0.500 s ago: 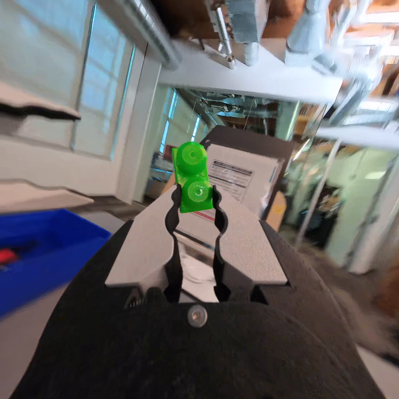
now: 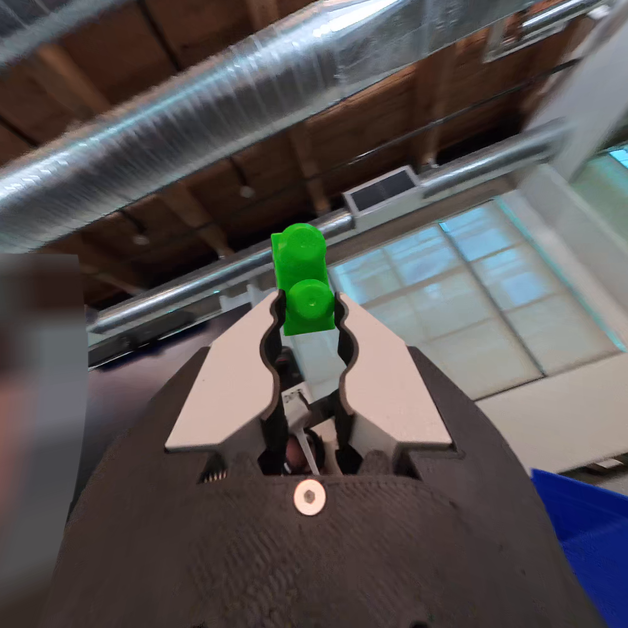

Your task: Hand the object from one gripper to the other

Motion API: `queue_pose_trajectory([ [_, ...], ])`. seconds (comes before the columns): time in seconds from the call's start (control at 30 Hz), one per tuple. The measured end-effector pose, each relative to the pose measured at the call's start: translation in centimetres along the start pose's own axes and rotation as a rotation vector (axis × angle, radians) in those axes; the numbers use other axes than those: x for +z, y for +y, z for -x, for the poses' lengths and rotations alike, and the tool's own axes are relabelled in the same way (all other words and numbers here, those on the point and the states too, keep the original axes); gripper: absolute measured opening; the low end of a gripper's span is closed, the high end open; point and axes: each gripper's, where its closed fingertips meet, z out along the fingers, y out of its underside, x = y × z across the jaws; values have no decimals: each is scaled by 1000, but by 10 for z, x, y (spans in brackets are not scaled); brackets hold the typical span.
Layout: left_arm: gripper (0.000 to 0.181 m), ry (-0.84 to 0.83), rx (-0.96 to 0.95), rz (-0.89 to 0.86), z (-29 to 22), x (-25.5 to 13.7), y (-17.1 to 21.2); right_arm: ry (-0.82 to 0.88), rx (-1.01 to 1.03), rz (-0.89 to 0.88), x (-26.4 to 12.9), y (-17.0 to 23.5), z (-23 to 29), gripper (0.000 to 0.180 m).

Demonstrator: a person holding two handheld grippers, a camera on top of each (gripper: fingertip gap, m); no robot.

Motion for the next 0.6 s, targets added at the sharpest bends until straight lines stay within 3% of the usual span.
queue_pose_trajectory([
  [0.1, 52, 87, -124, -135, -9, -9, -24, -93, 16, 37, 3, 14, 14, 27],
  [0.3, 36, 42, -49, -254, -13, -28, -53, -151, 30, 69, 5, 22, 23, 27],
  [0.47, 29, -22, -14, -161, -9, -30, -50, -220, 38, 160, 4, 37, 30, 27],
  [0.6, 20, 46, 3, -145, -22, -30, -50, -253, 25, 226, 4, 49, 37, 27],
])
